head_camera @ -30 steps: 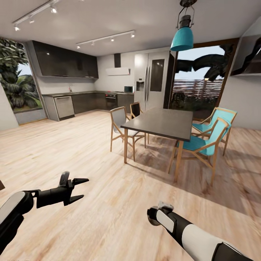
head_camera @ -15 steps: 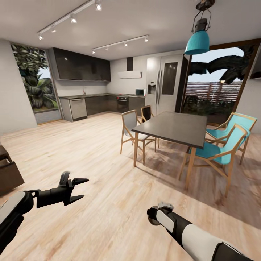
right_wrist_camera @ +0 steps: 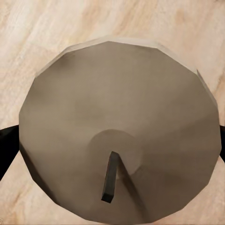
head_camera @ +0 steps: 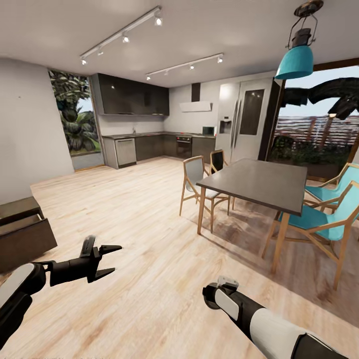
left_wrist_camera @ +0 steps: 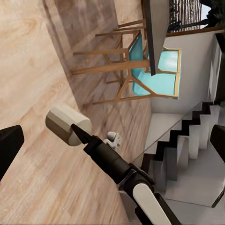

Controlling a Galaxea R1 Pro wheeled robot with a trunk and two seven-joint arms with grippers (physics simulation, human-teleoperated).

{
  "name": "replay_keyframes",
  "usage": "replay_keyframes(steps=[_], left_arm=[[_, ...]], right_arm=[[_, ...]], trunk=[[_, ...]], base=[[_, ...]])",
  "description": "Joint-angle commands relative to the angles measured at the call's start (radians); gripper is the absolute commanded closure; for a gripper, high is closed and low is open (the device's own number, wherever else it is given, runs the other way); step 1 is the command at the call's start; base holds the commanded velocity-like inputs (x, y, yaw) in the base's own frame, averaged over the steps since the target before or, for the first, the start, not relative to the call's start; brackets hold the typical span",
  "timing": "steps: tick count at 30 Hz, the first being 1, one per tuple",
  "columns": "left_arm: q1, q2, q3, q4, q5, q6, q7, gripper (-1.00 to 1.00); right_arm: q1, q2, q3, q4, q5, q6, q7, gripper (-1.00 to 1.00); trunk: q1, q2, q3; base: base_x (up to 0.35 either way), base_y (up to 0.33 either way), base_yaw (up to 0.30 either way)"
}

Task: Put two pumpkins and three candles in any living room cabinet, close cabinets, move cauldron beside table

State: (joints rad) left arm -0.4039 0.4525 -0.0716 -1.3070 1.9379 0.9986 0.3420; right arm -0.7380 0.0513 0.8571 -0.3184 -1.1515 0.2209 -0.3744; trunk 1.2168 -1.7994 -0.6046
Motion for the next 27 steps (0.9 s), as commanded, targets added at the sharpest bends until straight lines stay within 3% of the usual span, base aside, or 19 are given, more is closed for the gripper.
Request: replay_keyframes(steps=[1,8,14,27], left_arm=[[-0.001,0.001,0.000,0.000,0.010,0.000,0.009,-1.00],[0.000,0.002,0.003,0.000,0.010,0.000,0.009,-1.00],[-0.001,0.002,0.004,0.000,0.008,0.000,0.009,-1.00],[-0.001,0.002,0.004,0.001,0.007,0.000,0.009,-1.00]], right_arm=[[0.000,-0.001,0.007,-0.002,-0.003,0.003,-0.008,1.00],[-0.001,-0.001,0.006,-0.002,-0.001,0.003,-0.008,1.00],[-0.001,-0.001,0.006,-0.002,-0.002,0.003,-0.008,1.00],[-0.001,-0.001,0.006,-0.002,0.013,-0.007,-0.005,1.00]], trunk=[[0.000,-0.001,0.000],[0.000,-0.001,0.008],[0.000,-0.001,0.014],[0.000,-0.001,0.015]], base=[[0.000,0.000,0.217],[0.009,0.003,0.217],[0.218,0.123,0.194],[0.273,0.157,0.010]])
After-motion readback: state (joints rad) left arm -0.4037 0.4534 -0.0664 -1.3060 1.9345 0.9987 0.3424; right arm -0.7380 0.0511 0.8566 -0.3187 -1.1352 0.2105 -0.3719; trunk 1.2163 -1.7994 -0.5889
